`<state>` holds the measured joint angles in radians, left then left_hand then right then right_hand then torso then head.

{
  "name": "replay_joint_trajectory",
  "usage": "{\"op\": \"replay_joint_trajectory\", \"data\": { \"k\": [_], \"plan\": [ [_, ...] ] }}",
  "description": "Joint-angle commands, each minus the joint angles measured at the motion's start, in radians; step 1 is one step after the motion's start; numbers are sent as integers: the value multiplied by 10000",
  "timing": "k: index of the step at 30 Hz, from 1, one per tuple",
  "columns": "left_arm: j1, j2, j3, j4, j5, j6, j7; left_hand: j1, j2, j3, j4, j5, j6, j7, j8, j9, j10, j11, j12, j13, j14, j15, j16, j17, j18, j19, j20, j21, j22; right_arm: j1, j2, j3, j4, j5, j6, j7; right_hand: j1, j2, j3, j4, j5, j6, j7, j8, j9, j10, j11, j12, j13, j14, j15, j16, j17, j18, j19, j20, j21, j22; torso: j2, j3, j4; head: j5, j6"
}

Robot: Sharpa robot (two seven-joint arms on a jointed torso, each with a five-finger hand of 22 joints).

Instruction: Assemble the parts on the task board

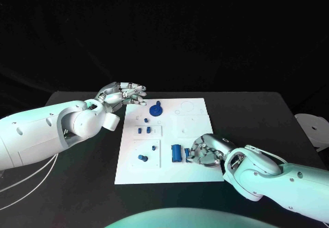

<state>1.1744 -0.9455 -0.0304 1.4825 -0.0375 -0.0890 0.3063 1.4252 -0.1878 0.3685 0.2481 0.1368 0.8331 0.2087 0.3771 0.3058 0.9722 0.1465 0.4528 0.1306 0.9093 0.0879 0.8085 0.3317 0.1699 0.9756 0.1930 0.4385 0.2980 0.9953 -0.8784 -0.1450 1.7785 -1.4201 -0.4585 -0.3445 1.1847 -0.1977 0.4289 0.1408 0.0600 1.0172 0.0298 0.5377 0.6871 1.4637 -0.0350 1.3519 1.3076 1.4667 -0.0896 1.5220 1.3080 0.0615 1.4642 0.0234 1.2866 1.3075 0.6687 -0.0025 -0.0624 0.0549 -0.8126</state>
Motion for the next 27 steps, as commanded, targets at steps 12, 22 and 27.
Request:
{"op": "replay_joint_trajectory", "data": {
  "k": [12,22,27],
  "plan": [
    [4,16,5,14,14,172,54,24,42,15,-11,44,-90,-5,41,17,-68,-23,40,12,-65,26,43,-16,114,76,-18,-60,-16,-31,67,-5,17,-669,-39,-247,186,32,74,-104,6,16,-41,47,9,273,-79,60,1239,840,-92,53,1621,-126,342,-82,42,1988,-16,6,-12,20,-10],
    [2,66,-3,-51,27,147,76,38,35,6,3,44,-93,-6,47,22,-77,-23,56,16,-73,27,59,-29,113,88,-18,-81,-30,184,-216,11,-120,2519,-805,1610,118,135,159,30,438,-338,91,-39,-50,-73,28,-616,820,729,-21,-179,1132,16,92,-52,-838,1781,-65,-22,9,7,130],
    [-16,214,-23,-242,94,100,176,35,29,2,5,43,-95,-6,46,22,-79,-22,57,16,-75,27,59,-31,112,88,-18,-84,-32,606,-200,18,-796,6122,-65,4021,316,259,370,-177,592,-1030,444,-337,-176,-1291,330,-2807,-573,151,231,-1435,-951,536,-983,166,-4272,890,-197,-88,23,-46,300]
  ]
}}
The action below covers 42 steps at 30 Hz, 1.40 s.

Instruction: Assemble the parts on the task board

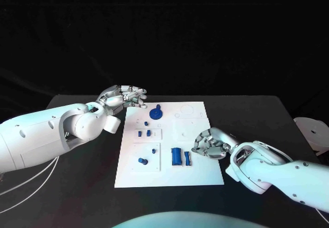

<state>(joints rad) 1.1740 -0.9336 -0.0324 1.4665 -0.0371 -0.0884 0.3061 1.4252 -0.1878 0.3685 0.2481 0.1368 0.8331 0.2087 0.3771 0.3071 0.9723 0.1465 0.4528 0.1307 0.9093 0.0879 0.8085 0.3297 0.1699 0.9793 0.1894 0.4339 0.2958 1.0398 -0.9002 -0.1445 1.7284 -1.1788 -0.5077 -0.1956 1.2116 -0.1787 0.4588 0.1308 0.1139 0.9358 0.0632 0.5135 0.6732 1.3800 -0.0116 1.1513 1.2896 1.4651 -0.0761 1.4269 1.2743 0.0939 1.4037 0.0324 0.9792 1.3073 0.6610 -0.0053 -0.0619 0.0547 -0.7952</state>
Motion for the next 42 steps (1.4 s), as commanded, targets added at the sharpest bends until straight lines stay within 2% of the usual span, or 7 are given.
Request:
{"op": "replay_joint_trajectory", "data": {
  "k": [1,26,27,31,32,37,42],
  "plan": [
    [-27,149,-7,-153,117,79,211,35,29,1,5,43,-95,-6,47,9,-80,-22,57,14,-75,28,59,-10,112,51,19,-38,-10,255,48,17,-487,4311,592,2964,54,76,95,-125,42,-326,178,-140,-54,-754,153,-1347,-761,19,148,-838,-1097,310,-613,128,-1920,670,-161,-78,30,-63,143],
    [-576,1885,-16,-2713,1087,-1413,1684,282,264,-215,50,63,-777,-311,-699,-803,-977,514,-2563,-676,-1782,939,-4622,-1666,31,-1690,988,-3117,-1901,849,2163,209,-6088,10676,2784,6502,-243,751,1285,-1291,-476,-1584,1540,-3478,-2611,-4042,1927,-10351,-11434,-5206,2255,-11849,-9610,898,-6255,2380,-9177,-7391,-972,-197,99,-98,1935],
    [-523,1809,-26,-2627,790,-947,1141,-4099,1878,-3685,-2481,-1368,-8331,-2087,-3771,-3071,-9723,-1465,-4528,-1307,-9093,-879,-8085,-3297,-1699,-9793,-1894,-4339,-2958,862,2101,206,-5995,9999,1965,5909,-3809,1787,-4588,-1308,-1139,-9358,-632,-5135,-6732,-13800,116,-11513,-12896,-14651,761,-14269,-12743,-939,-14037,-324,-9792,-13073,-898,-250,73,-147,1796],
    [-554,1797,-11,-2471,772,-1197,1183,-5466,1878,-3685,-2481,-1368,-8331,-2087,-3771,-3071,-9723,-1465,-4528,-1307,-9093,-879,-8085,-3297,-1699,-9793,-1894,-4339,-2958,820,2052,274,-5754,10096,1715,5977,-4931,1787,-4588,-1308,-1139,-9358,-632,-5135,-6732,-13800,116,-11513,-12896,-14651,761,-14269,-12743,-939,-14037,-324,-9792,-13073,-960,-181,199,-239,1832],
    [-567,1792,-5,-2403,765,-1307,1202,-5831,1878,-3685,-2481,-1368,-8331,-2087,-3771,-3071,-9723,-1465,-4528,-1307,-9093,-879,-8085,-3297,-1699,-9793,-1894,-4339,-2958,802,2030,303,-5649,10139,1605,6006,-12116,1787,-4588,-1308,-1139,-9358,-632,-5135,-6732,-13800,116,-11513,-12896,-14651,761,-14269,-12743,-939,-14037,-324,-9792,-13073,-987,-150,253,-279,1847],
    [-686,1747,54,-1794,695,-2282,1368,-14252,1878,-3685,-2481,-1368,-8331,-2087,-3771,-3071,-9723,-1465,-4528,-1307,-9093,-879,-8085,-3297,-1699,-9793,-1894,-4339,-2958,641,1839,567,-4712,10519,630,6272,-12116,1787,-4588,-1308,-1139,-9358,-632,-5135,-6732,-13800,116,-11513,-12896,-14651,761,-14269,-12743,-939,-14037,-324,-9792,-13073,-1142,24,567,-509,1937],
    [-857,1682,137,-922,595,-3679,1606,-14252,1878,-3685,-2481,-1368,-8331,-2087,-3771,-3071,-9723,-1465,-4528,-1307,-9093,-879,-8085,-3297,-1699,-9793,-1894,-4339,-2958,415,1572,936,-3398,11052,-737,6643,-12116,1787,-4588,-1308,-1139,-9358,-632,-5135,-6732,-13800,116,-11513,-12896,-14651,761,-14269,-12743,-939,-14037,-324,-9792,-13073,-1168,53,619,-547,1952]
  ]
}}
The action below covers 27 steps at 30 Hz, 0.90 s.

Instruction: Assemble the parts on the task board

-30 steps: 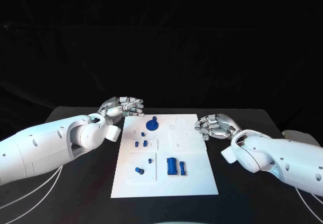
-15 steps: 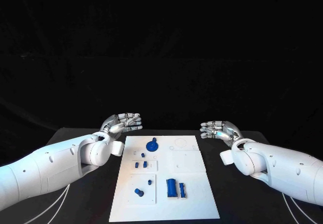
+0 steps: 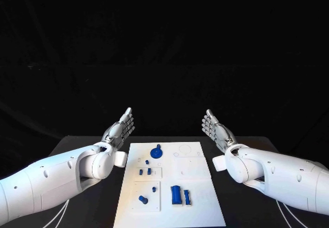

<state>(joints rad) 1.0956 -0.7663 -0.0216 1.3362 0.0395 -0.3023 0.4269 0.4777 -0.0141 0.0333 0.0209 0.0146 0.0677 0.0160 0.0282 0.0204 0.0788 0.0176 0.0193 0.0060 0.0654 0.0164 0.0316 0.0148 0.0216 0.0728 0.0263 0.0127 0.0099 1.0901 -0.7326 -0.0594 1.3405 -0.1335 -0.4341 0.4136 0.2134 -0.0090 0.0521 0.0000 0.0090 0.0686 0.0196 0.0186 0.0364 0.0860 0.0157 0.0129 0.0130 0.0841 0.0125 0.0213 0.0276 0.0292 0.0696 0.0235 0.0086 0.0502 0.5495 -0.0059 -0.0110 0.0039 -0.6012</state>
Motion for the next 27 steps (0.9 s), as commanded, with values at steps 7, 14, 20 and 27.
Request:
{"op": "replay_joint_trajectory", "data": {
  "k": [7,14,20,27],
  "plan": [
    [-314,-83,147,1613,-312,-3516,733,-4777,141,-333,-209,-146,-677,-160,-282,-204,-788,-176,-193,-60,-654,-164,-316,-148,-216,-728,-263,-127,-99,-327,-386,473,1864,1160,-2911,942,-2134,90,-521,0,-90,-686,-196,-186,-364,-860,-157,-129,-130,-841,-125,-213,-276,-292,-696,-235,-86,-502,-53,59,110,-39,12],
    [-443,-132,210,2271,-388,-4569,912,-4777,141,-333,-209,-146,-677,-160,-282,-204,-788,-176,-193,-60,-654,-164,-316,-148,-216,-728,-263,-127,-99,-401,-474,594,2295,1335,-3359,1064,-2134,90,-521,0,-90,-686,-196,-186,-364,-860,-157,-129,-130,-841,-125,-213,-276,-292,-696,-235,-86,-502,-53,59,110,-39,12],
    [-456,-137,216,2338,-395,-4677,931,-4777,141,-333,-209,-146,-677,-160,-282,-204,-788,-176,-193,-60,-654,-164,-316,-148,-216,-728,-263,-127,-99,-401,-474,594,2295,1335,-3359,1064,-2134,90,-521,0,-90,-686,-196,-186,-364,-860,-157,-129,-130,-841,-125,-213,-276,-292,-696,-235,-86,-502,-53,59,110,-39,12],
    [-456,-137,216,2338,-395,-4677,931,-4777,141,-333,-209,-146,-677,-160,-282,-204,-788,-176,-193,-60,-654,-164,-316,-148,-216,-728,-263,-127,-99,-401,-474,594,2295,1335,-3359,1064,-2134,90,-521,0,-90,-686,-196,-186,-364,-860,-157,-129,-130,-841,-125,-213,-276,-292,-696,-235,-86,-502,-53,59,110,-39,12]
  ]
}}
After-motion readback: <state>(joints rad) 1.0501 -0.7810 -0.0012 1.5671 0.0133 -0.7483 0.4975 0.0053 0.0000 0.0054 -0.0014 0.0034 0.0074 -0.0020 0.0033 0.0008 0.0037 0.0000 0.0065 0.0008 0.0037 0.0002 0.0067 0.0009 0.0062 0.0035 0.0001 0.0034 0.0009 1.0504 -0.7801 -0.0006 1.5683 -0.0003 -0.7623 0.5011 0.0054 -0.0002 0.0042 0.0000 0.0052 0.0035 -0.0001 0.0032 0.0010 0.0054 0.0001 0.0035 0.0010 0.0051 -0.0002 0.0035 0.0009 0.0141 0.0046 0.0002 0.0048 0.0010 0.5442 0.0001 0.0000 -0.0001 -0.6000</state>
